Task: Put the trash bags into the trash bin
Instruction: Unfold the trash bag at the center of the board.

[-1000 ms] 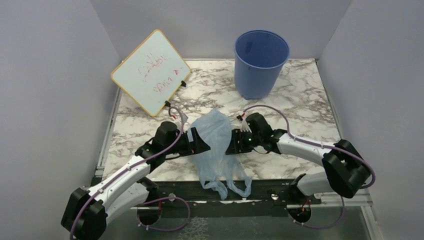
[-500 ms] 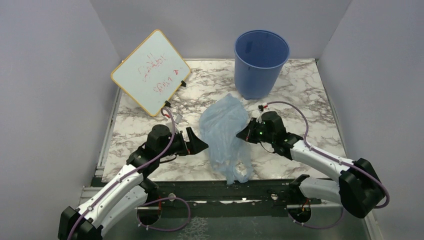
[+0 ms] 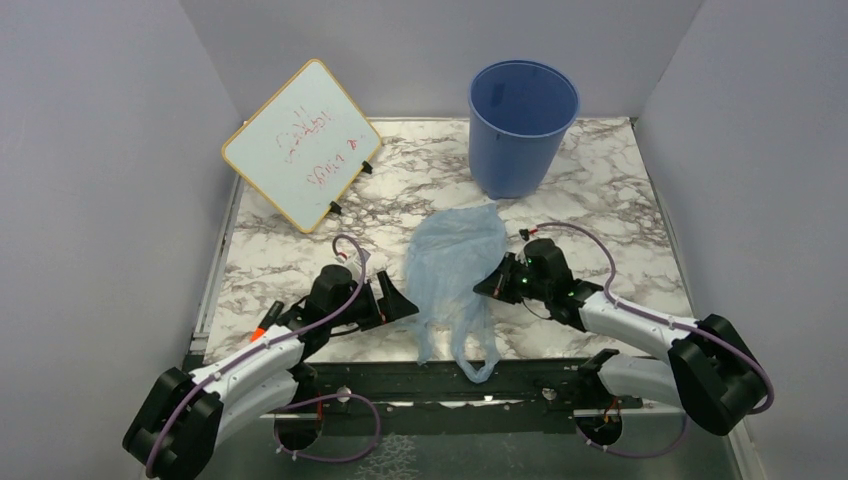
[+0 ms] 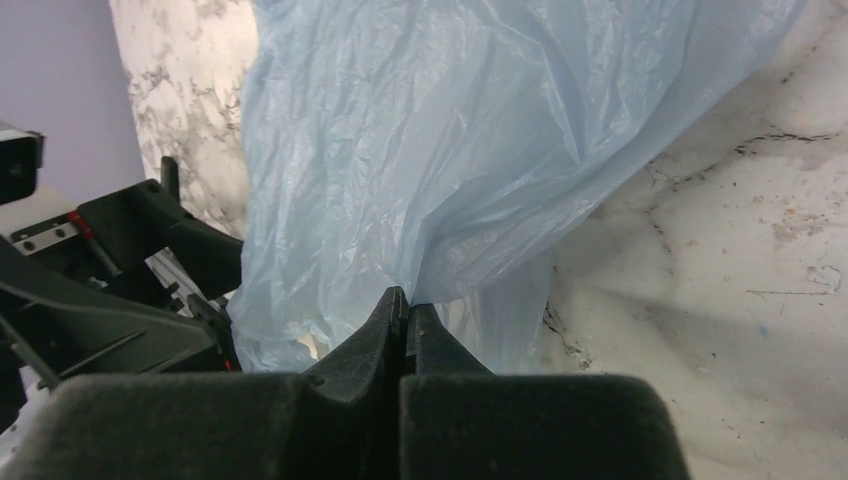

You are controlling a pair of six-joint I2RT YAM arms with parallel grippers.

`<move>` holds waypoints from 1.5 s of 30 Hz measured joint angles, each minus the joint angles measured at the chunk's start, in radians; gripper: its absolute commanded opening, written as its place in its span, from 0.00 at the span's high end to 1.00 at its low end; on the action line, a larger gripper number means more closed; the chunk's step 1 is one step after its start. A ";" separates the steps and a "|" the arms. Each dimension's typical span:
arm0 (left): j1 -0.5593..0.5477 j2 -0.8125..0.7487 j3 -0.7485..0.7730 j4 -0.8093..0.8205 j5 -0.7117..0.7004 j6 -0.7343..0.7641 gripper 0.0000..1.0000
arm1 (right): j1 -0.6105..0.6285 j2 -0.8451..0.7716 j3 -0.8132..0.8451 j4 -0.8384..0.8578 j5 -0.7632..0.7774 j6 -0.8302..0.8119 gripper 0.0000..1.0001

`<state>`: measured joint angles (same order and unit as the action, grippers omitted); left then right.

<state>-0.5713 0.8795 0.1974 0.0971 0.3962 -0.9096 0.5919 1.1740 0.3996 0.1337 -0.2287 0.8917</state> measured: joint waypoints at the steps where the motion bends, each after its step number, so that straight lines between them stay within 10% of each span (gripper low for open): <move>1: 0.000 0.010 -0.006 0.021 -0.002 -0.010 0.10 | 0.000 -0.011 0.000 0.000 0.000 -0.001 1.00; 11: 0.000 0.080 -0.011 0.186 0.067 -0.024 0.47 | 0.000 -0.034 -0.039 0.031 -0.023 0.026 1.00; 19: 0.000 0.078 -0.011 0.216 0.126 -0.014 1.00 | 0.000 -0.005 -0.014 0.006 -0.035 0.015 0.99; 39: -0.109 0.114 0.567 -0.585 -0.166 0.407 1.00 | 0.000 -0.091 0.332 -0.466 0.317 -0.296 0.98; 42: -0.219 0.188 0.597 -0.652 -0.231 0.411 0.91 | 0.000 -0.072 0.350 -0.505 0.314 -0.337 0.98; 45: -0.303 0.262 0.635 -0.700 -0.282 0.413 0.56 | 0.000 -0.040 0.365 -0.557 0.305 -0.377 0.98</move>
<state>-0.8745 1.1412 0.8326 -0.6025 0.1146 -0.4969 0.5919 1.1343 0.7650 -0.4229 0.0765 0.5148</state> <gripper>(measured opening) 0.140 0.026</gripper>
